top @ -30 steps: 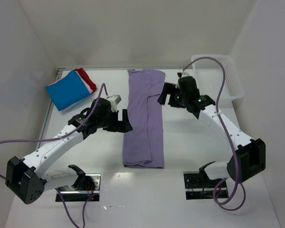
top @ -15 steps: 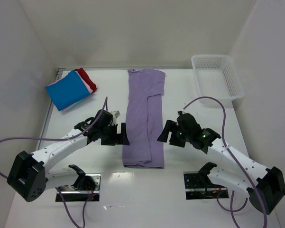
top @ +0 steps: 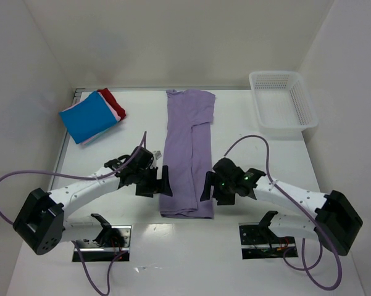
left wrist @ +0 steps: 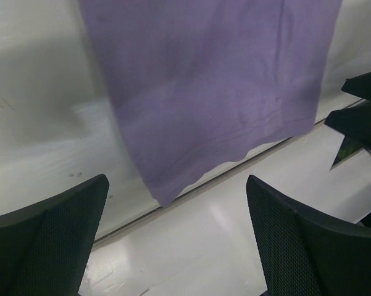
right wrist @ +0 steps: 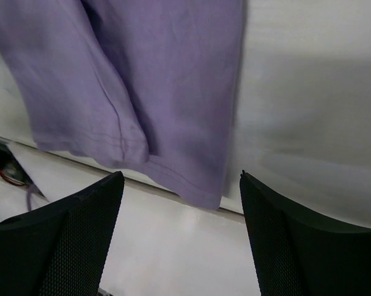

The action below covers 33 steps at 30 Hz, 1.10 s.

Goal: Fold and stack the t-shirts

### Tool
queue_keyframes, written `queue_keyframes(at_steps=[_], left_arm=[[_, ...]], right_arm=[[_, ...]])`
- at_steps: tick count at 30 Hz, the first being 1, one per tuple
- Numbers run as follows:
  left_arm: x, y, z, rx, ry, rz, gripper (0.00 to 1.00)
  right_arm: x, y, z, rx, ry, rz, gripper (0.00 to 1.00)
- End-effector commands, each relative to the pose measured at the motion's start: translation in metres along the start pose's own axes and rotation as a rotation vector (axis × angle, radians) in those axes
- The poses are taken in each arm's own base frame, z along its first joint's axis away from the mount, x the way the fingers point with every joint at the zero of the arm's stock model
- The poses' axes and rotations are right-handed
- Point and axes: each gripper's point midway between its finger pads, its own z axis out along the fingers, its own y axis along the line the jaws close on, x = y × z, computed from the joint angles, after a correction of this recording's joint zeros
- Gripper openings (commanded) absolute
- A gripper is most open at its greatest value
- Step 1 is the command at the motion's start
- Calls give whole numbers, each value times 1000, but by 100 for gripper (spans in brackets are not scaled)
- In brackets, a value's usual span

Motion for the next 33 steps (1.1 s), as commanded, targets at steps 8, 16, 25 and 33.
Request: queue_keyframes(at_steps=[8, 16, 25, 33], left_arm=[[18, 6, 15, -45, 85, -32, 100], [41, 6, 18, -31, 142, -41, 91], [59, 3, 22, -26, 177, -57, 88], [59, 0, 24, -4, 160, -49, 82]], right_arm=[[20, -5, 11, 111, 31, 3, 81], [37, -18, 12, 114, 66, 65, 76], [46, -9, 23, 82, 104, 37, 70], [49, -6, 26, 88, 106, 34, 66]])
